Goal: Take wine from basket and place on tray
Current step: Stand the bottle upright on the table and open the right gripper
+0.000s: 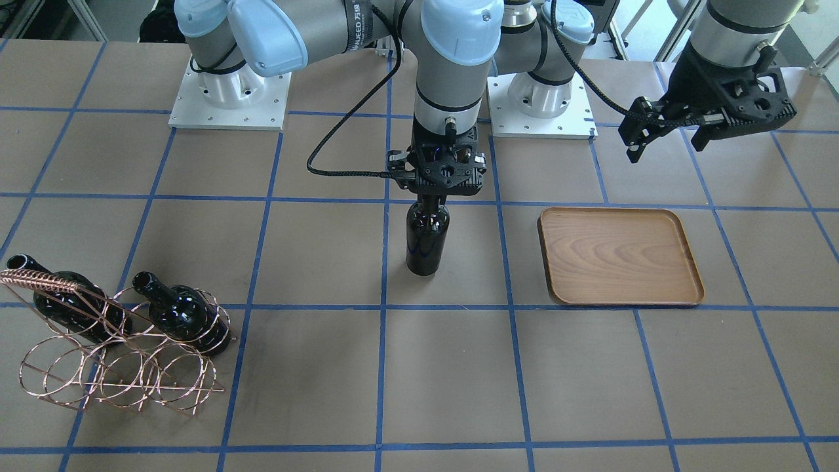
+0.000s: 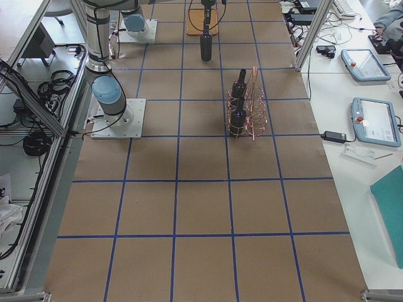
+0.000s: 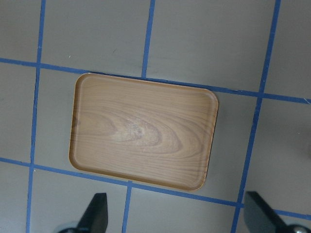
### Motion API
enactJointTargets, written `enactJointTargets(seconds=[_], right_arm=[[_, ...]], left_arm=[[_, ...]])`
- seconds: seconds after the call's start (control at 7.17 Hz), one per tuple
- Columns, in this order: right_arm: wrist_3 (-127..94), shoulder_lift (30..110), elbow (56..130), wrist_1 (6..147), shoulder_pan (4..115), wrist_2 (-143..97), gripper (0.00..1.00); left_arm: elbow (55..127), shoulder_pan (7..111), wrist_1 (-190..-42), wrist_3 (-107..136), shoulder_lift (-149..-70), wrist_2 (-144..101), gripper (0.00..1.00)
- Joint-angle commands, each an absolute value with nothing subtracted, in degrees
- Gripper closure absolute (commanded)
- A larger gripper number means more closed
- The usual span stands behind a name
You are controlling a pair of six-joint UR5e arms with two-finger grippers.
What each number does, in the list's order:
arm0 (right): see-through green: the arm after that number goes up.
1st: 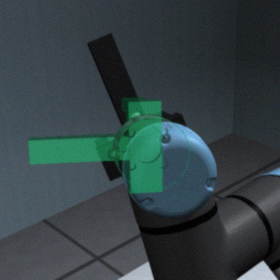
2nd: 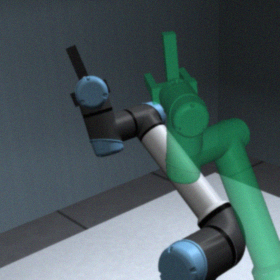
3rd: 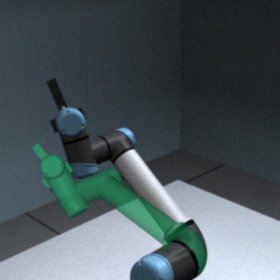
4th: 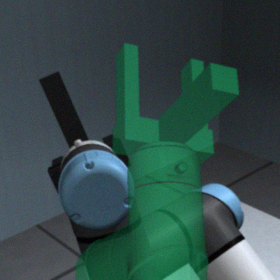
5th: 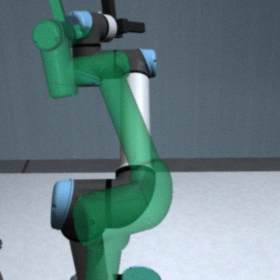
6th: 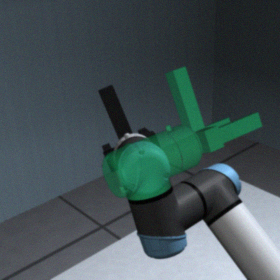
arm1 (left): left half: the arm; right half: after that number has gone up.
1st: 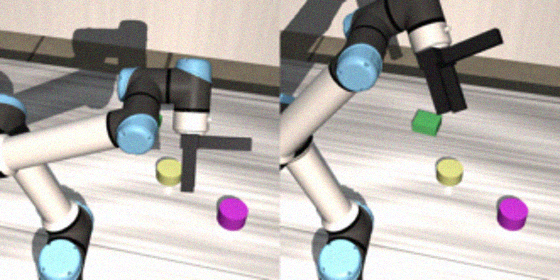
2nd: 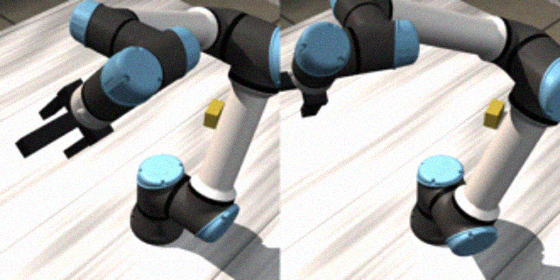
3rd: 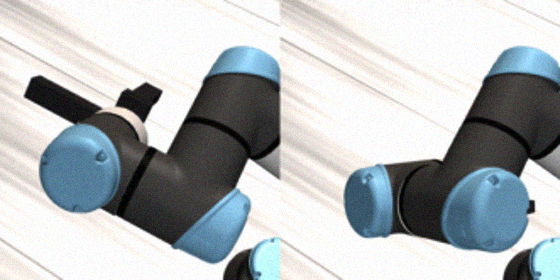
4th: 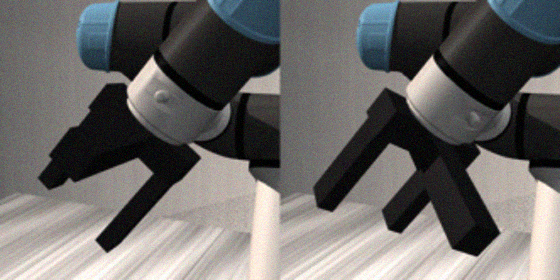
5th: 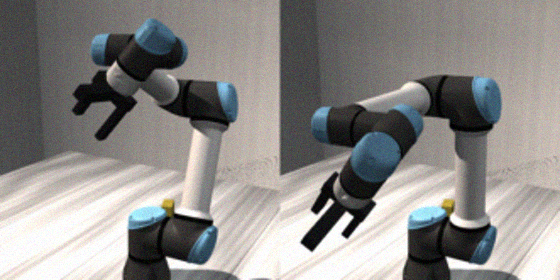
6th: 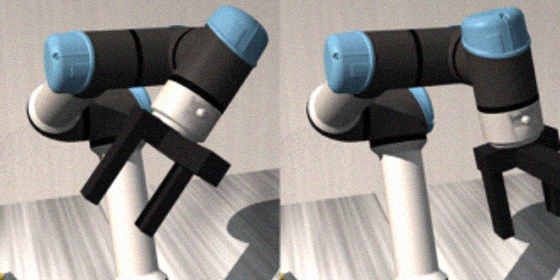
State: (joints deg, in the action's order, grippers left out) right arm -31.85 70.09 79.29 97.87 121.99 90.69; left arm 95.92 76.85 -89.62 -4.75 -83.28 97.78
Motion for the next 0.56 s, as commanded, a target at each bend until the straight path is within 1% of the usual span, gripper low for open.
enactJointTargets(seconds=[0.0, 0.14, 0.28, 0.42], right_arm=[[-31.47, 69.87, 79.45, 98.08, 121.99, 91.49, 1.0], [-31.55, 70.05, 81.02, 98.35, 121.99, 91.49, 0.97], [-31.55, 70.14, 81.91, 99.74, 121.99, 91.41, 0.91], [-31.55, 70.14, 81.91, 102.63, 121.99, 91.06, 0.18]], left_arm=[[95.98, 76.82, -90.09, -4.83, -83.58, 97.82, 0.0], [95.98, 76.82, -89.65, -4.75, -83.67, 97.65, 0.0], [95.98, 76.82, -89.82, -4.75, -83.76, 97.47, 0.0], [95.89, 77.25, -89.82, -4.75, -83.93, 97.56, 0.0]])
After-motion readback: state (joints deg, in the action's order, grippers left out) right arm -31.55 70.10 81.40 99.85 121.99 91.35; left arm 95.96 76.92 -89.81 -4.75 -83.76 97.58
